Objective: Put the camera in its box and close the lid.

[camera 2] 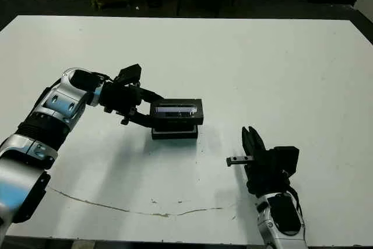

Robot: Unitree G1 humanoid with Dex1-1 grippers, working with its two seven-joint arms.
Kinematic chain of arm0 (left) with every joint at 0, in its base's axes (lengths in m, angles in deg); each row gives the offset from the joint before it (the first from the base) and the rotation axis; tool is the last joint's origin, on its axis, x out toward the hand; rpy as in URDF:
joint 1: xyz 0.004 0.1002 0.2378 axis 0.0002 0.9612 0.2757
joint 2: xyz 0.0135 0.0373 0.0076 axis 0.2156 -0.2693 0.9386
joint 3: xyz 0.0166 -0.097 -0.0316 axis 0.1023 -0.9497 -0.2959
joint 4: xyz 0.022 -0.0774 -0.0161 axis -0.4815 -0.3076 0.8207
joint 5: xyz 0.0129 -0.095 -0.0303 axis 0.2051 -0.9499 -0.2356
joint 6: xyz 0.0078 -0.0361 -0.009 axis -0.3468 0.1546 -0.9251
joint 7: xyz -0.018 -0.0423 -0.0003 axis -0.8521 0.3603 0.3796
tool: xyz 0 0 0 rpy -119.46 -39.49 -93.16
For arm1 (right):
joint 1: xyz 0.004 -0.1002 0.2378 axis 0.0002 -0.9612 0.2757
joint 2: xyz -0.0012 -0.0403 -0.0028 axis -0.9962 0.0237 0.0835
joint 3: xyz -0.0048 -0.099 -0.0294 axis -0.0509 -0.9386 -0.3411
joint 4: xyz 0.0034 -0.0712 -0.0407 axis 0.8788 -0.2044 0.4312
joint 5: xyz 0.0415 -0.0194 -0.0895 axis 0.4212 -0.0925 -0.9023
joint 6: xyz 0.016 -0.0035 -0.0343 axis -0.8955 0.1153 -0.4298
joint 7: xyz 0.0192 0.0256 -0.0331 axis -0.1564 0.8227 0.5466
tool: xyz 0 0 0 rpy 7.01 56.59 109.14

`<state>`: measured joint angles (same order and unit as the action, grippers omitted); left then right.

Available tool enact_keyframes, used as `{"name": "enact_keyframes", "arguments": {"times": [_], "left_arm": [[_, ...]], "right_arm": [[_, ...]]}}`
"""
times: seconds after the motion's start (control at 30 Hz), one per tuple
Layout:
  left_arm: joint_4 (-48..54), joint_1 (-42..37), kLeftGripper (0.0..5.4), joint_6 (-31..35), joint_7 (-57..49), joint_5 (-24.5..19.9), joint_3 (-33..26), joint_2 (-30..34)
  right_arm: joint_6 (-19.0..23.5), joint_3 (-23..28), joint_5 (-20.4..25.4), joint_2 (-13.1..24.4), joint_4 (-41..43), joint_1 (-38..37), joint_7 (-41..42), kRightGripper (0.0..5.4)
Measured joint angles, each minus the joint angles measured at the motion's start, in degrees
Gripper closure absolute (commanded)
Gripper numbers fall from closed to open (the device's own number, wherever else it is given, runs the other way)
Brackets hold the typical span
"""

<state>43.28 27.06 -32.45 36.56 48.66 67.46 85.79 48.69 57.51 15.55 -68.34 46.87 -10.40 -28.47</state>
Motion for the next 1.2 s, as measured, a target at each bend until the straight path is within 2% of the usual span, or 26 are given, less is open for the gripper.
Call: {"name": "enact_keyframes", "arguments": {"times": [0.37,0.73,1.2], "left_arm": [[-0.8,-1.0,2.88,0.2,1.2,1.8,0.9,0.2],[-1.3,-1.0,2.88,0.5,1.3,2.2,0.9,0.2],[-2.4,-0.5,2.88,-0.6,-0.2,2.4,0.9,0.2]], "right_arm": [[-1.1,0.3,0.4,0.0,-1.3,0.0,1.1,5.40],[-4.6,0.6,0.8,0.0,-3.2,0.3,2.3,5.40],[-4.6,0.5,0.6,0.0,-3.2,0.3,2.0,5.40]]}}
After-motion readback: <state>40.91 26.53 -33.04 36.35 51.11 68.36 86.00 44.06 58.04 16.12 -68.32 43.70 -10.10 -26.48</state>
